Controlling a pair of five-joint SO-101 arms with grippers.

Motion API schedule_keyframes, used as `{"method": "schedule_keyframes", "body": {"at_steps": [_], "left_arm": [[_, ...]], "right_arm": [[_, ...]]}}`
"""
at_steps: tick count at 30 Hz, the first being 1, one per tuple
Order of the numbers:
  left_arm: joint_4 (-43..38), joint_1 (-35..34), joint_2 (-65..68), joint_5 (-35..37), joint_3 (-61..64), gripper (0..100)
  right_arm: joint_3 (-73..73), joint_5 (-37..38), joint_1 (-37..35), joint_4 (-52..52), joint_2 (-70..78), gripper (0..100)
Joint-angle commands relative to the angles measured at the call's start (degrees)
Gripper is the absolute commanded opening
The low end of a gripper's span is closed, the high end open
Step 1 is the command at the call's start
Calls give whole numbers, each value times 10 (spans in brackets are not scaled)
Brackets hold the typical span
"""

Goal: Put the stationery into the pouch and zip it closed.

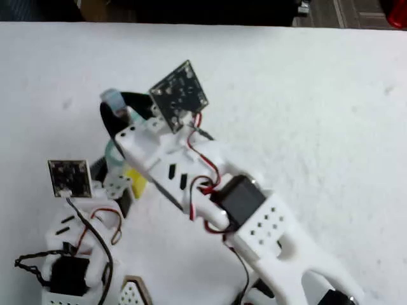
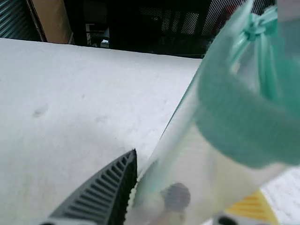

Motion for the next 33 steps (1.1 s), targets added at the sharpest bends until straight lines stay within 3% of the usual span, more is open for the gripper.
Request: {"method": "schedule_keyframes", "body": {"at_steps": [1,8,17,33], "left_arm": [[-7,2,6,5,-17,277],[-14,2,6,5,-17,278],[-20,1,6,7,-16,278],[-32,0,6,8,-16,277]], "right_arm": [[35,-2,3,-73,-3,16],[85,-4,37,-167,-1,16],[106,-5,35,-164,53,16],[264,-2,-3,-163,-131,29]]}}
